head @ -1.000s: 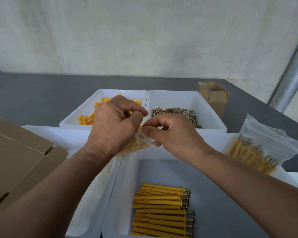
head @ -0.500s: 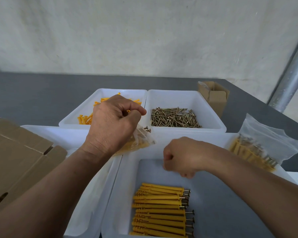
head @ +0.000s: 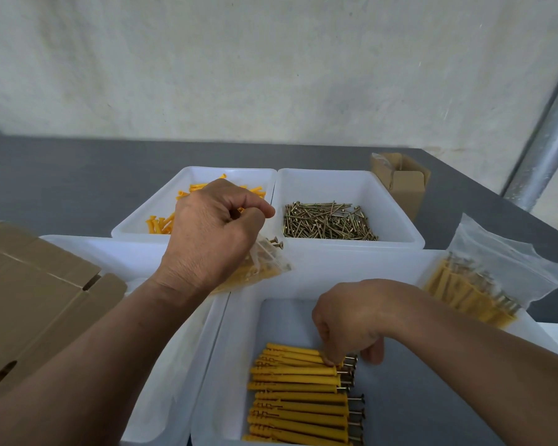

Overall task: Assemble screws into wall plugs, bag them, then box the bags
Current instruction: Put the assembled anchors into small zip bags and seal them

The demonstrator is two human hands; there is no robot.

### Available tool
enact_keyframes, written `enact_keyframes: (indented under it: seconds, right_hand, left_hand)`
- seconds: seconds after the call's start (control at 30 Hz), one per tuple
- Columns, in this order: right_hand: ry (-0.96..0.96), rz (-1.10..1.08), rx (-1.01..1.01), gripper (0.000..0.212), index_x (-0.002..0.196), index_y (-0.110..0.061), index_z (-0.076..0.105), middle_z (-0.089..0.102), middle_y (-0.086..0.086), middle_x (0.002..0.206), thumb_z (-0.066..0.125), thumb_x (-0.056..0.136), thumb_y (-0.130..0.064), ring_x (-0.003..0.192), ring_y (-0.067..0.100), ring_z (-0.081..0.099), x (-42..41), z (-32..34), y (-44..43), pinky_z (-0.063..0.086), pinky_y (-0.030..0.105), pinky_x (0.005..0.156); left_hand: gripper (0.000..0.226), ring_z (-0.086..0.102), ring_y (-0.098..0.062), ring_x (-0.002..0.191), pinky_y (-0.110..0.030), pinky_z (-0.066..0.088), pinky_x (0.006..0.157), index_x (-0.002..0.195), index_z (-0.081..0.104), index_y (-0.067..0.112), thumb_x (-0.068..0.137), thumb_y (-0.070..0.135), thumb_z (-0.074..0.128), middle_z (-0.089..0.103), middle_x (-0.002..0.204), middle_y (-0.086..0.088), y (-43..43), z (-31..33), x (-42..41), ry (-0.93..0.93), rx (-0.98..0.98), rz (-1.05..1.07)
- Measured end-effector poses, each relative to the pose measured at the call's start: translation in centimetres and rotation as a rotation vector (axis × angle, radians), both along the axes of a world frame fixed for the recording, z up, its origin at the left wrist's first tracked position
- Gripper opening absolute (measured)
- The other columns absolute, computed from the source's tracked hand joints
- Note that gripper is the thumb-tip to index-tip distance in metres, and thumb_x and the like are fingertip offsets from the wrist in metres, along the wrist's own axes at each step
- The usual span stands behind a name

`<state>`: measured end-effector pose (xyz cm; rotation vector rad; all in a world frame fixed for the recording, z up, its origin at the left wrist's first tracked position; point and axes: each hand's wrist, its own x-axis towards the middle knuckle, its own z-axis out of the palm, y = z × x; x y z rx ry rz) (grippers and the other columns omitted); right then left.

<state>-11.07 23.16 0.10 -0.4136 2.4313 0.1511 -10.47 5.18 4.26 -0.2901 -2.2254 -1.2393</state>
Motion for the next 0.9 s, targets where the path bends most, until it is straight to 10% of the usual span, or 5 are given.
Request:
enact_keyframes:
  seconds: [0.23,0.5,0.9]
  right_hand:
    - [0.117,0.023,0.0,0.025,0.096,-0.006,0.071,0.075,0.012,0.081,0.051,0.08,-0.005,0.068,0.021,0.074,-0.6,-0.6,0.0,0.054,0.025,0.056]
    - [0.091,-0.015,-0.061,0.033,0.099,-0.013,0.066,0.071,0.006,0.085,0.07,0.083,-0.042,0.051,0.018,0.067,-0.9,-0.5,0.8,0.055,0.027,0.059]
    - [0.108,0.084,0.03,0.021,0.091,-0.004,0.068,0.066,0.009,0.078,0.064,0.083,-0.023,0.053,0.018,0.058,-0.5,-0.6,0.0,0.047,0.024,0.049]
  left_hand:
    - [0.026,0.059,-0.01,0.067,-0.025,0.044,0.064,0.073,0.074,0.032,0.069,0.022,0.05,0.065,0.081,0.008,0.0,-0.1,-0.1,-0.006,0.007,-0.002]
    - [0.026,0.059,-0.01,0.068,-0.024,0.045,0.063,0.073,0.075,0.03,0.069,0.022,0.05,0.065,0.081,0.008,0.1,0.0,0.0,-0.01,0.016,0.001]
    - [0.026,0.058,-0.01,0.067,-0.023,0.044,0.062,0.074,0.076,0.028,0.069,0.022,0.051,0.066,0.08,0.007,0.0,0.0,0.1,-0.009,0.017,-0.003]
